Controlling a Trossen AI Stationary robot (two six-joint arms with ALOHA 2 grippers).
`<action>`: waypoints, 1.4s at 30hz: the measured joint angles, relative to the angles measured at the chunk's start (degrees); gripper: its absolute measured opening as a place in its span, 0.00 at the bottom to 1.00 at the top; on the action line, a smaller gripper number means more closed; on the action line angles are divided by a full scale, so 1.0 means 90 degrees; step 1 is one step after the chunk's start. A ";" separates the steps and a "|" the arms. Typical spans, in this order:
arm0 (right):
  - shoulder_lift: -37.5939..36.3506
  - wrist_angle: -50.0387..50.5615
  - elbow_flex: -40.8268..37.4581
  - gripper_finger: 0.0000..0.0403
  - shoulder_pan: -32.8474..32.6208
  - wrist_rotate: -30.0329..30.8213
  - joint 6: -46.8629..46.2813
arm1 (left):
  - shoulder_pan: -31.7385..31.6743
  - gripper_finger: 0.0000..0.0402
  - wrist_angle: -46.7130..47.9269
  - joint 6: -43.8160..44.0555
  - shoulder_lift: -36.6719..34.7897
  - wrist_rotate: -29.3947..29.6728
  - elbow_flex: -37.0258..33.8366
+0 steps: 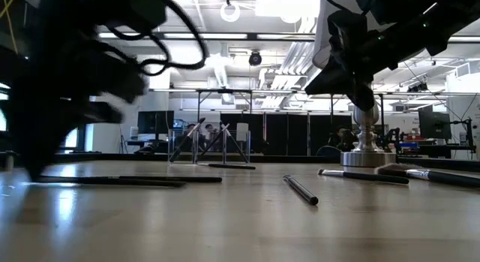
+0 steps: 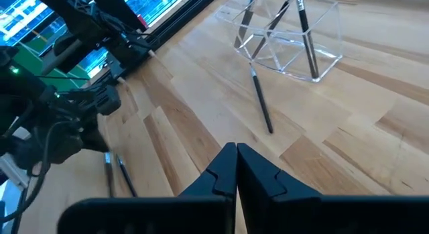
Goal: Put items in baskets/containers
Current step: Put the foundation brush into the transparent organizer
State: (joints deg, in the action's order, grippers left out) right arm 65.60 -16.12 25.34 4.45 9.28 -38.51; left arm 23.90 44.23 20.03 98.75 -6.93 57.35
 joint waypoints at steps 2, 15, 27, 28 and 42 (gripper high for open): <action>0.0000 -0.0002 0.0000 0.00 0.0002 -0.0089 0.0120 | 0.0034 0.00 0.0309 0.0285 -0.0048 -0.0340 0.0079; 0.0000 0.0208 0.0060 0.00 -0.0206 -0.0613 0.1566 | -0.0315 0.00 0.0766 0.1781 -0.0229 -0.0317 0.0660; 0.0007 0.3454 0.0835 0.00 -0.1900 0.1826 0.3692 | -0.1934 0.00 -0.0606 0.1977 -0.0229 -0.1042 0.0641; 0.0038 0.3418 0.0836 0.00 -0.2019 0.1952 0.3855 | -0.2069 0.00 -0.0779 0.1986 -0.0229 -0.1179 0.0641; 0.2198 0.1206 0.1328 0.14 -0.2924 0.3554 0.7713 | -0.3212 0.00 -0.2513 0.3419 -0.0232 -0.2221 0.0641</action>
State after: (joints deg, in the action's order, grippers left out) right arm 85.39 -5.26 37.30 -21.87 41.27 30.91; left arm -5.01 21.62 50.80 96.66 -26.92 63.11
